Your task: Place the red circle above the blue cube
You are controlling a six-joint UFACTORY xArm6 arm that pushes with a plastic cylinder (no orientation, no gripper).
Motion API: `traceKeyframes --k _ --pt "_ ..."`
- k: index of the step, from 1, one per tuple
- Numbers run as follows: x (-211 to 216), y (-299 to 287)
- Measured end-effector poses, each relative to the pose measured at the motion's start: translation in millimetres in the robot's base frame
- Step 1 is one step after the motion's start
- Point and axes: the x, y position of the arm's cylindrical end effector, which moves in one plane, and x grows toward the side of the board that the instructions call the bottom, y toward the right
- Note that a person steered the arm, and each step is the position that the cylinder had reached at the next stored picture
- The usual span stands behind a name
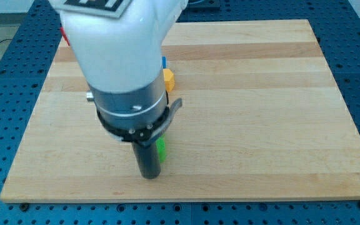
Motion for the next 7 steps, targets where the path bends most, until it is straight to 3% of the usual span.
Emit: traceKeyframes --k 2,3,4,5,7 --pt "-17 0" --pt "5 -7" --pt "14 -47" --pt "-4 -94" --pt "-139 -207"
